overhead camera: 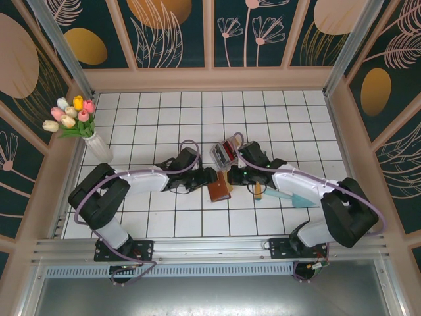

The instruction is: Put the credit cards into the card holder

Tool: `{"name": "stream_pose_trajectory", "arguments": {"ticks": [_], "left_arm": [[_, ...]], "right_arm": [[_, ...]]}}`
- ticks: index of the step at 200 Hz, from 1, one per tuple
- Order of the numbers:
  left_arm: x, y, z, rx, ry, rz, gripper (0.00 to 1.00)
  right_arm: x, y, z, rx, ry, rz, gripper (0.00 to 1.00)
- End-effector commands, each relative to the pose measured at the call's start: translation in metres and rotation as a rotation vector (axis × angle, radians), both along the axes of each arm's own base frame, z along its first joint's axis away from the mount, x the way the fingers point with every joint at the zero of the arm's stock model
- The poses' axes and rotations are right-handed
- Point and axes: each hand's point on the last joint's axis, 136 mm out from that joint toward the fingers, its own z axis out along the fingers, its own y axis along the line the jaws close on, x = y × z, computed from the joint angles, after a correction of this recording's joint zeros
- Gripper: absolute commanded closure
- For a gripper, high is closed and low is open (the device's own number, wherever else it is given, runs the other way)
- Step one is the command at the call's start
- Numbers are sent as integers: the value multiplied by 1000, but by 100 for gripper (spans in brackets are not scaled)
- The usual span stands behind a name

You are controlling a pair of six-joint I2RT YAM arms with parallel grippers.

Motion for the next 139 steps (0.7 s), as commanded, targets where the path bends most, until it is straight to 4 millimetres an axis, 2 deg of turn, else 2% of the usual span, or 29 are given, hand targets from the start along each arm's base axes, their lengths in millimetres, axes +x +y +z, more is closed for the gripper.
{"name": "stream_pose_trajectory", "arguments": {"ticks": [1, 27, 84, 113, 139], "left_arm": [[6, -4, 20, -47, -51, 29, 26], [4, 4, 30, -62, -69, 63, 19], [-1, 12, 40, -68, -75, 89, 20], [-4, 20, 31, -35, -54, 115, 27], [-8, 25, 24, -27, -34, 135, 46]], "right_arm": [[0, 17, 29, 158, -15, 5, 99], [0, 23, 36, 212, -9, 4, 99], [-4, 35, 41, 303, 30, 26, 99], [-5, 38, 39, 316, 47, 34, 99], [-7, 43, 35, 330, 75, 55, 99]]}}
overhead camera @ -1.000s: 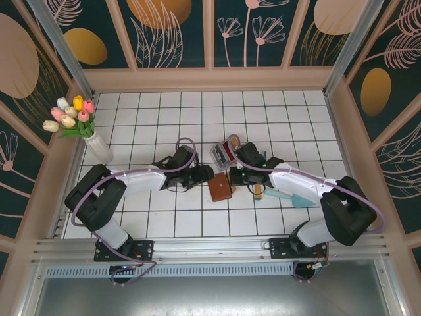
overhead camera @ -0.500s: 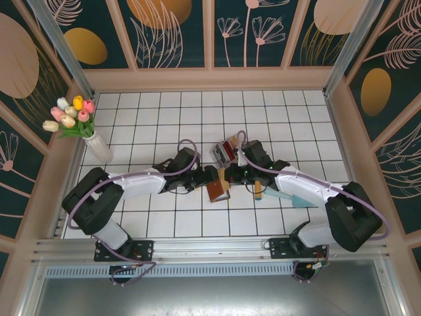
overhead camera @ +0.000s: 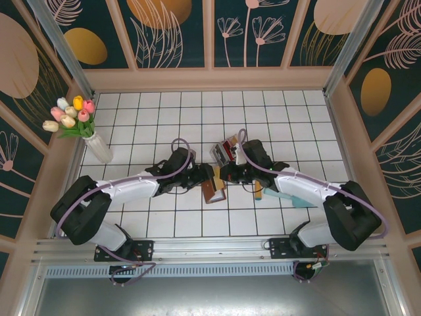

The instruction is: Put the credit cards into the card holder

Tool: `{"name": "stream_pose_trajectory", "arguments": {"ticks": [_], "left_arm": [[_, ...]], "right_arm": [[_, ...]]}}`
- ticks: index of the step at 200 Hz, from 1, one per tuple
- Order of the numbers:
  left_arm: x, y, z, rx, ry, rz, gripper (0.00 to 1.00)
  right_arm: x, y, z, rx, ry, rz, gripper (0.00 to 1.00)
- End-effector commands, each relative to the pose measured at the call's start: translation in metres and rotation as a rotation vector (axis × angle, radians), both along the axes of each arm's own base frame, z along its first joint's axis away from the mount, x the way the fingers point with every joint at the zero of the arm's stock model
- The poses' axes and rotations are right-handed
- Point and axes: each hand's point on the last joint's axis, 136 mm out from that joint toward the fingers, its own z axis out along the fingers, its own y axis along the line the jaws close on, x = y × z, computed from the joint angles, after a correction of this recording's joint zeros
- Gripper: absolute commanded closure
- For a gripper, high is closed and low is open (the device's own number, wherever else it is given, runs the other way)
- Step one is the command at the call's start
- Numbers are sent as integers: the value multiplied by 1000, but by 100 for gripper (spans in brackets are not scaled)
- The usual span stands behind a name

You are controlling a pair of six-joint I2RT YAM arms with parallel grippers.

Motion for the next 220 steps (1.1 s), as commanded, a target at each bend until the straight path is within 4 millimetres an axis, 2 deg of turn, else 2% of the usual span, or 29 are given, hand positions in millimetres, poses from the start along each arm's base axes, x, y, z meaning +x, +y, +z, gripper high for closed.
{"name": "stream_pose_trajectory", "arguments": {"ticks": [1, 32, 66, 76, 89, 109, 130, 220], "left_arm": [[-7, 13, -12, 38, 34, 39, 46], [-10, 21, -17, 56, 40, 65, 56], [-12, 23, -20, 59, 49, 68, 60], [-12, 24, -19, 53, 45, 76, 59], [-11, 25, -15, 42, 34, 89, 50], [-10, 31, -11, 54, 16, 111, 42], [-12, 39, -12, 77, 16, 133, 38], [-23, 57, -10, 74, 14, 182, 37]], "right_arm": [[-2, 9, 2, 58, 21, 32, 99], [-2, 12, -3, 64, 43, 37, 99], [-1, 18, 1, 100, 48, 54, 99], [-3, 21, 1, 111, 55, 64, 99], [-4, 23, 1, 123, 65, 72, 99], [-5, 26, -1, 133, 87, 78, 99], [-5, 28, 0, 141, 87, 80, 99], [-9, 37, 3, 204, 126, 92, 100]]}}
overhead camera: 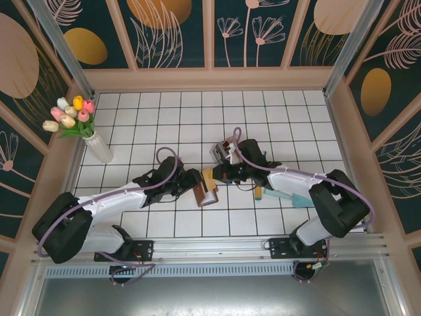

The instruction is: Put the credit cards into the card holder

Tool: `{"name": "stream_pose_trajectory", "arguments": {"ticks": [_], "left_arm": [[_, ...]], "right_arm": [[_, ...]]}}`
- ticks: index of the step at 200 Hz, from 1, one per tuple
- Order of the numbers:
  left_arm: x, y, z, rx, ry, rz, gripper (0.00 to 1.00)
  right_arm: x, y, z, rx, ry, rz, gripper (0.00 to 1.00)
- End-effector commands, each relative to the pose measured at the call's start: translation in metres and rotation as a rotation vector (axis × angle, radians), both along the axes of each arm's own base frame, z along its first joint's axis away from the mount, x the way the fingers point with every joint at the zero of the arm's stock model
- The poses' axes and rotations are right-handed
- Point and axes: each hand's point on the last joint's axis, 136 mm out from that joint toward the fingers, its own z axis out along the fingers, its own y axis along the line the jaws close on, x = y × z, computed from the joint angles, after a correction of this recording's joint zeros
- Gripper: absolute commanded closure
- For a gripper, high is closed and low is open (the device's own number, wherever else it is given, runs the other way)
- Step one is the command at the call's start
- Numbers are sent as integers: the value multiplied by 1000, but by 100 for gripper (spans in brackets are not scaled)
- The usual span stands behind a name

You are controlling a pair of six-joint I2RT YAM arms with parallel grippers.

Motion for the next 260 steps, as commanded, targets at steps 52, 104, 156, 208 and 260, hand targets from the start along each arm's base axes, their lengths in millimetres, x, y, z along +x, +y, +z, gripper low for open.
{"name": "stream_pose_trajectory", "arguments": {"ticks": [52, 104, 156, 208, 260], "left_arm": [[-13, 16, -10, 26, 30, 34, 43], [-17, 21, -14, 34, 38, 31, 51], [-19, 21, -15, 43, 42, 25, 64], [-17, 24, -11, 46, 29, 42, 89], [-16, 41, 0, 86, -16, 90, 36]], "right_arm": [[-11, 18, -5, 35, 35, 58, 100], [-14, 30, -5, 42, 36, 76, 100], [-19, 36, 1, 104, 52, 110, 100], [-20, 39, -1, 136, 73, 116, 100], [-12, 29, -25, -18, 59, 63, 100]]}}
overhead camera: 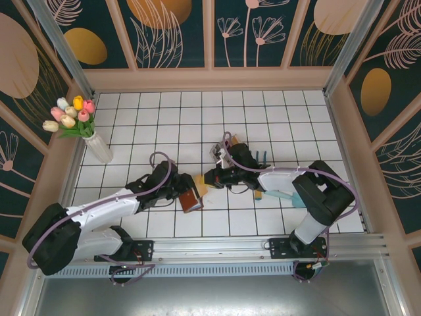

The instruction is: Put the credit cards into the card holder

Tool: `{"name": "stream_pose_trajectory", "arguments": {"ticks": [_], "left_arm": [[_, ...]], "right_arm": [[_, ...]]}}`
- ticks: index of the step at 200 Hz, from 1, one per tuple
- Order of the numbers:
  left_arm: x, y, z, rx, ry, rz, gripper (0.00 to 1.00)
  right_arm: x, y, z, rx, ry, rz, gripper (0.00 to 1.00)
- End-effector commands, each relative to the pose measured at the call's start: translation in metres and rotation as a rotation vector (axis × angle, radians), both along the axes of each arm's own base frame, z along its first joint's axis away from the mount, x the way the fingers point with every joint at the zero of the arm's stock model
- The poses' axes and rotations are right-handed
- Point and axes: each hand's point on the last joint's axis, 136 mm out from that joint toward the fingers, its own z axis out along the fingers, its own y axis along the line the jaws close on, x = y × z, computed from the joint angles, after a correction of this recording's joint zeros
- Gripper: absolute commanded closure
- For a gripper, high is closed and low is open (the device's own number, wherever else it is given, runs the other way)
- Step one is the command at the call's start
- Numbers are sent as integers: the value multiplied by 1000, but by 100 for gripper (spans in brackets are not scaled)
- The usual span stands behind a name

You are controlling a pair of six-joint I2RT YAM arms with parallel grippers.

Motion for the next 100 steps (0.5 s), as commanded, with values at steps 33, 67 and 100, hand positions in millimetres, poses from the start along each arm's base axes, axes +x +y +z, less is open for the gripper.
{"name": "stream_pose_trajectory", "arguments": {"ticks": [33, 67, 100], "left_arm": [[-16, 38, -17, 113, 36, 86, 24], [-28, 38, -38, 105, 96, 71, 29], [-31, 31, -47, 65, 111, 48, 39]], "right_arm": [[9, -10, -20, -194, -74, -29, 100], [11, -17, -31, -331, -125, -25, 100], [10, -17, -41, -396, -153, -15, 100]]}}
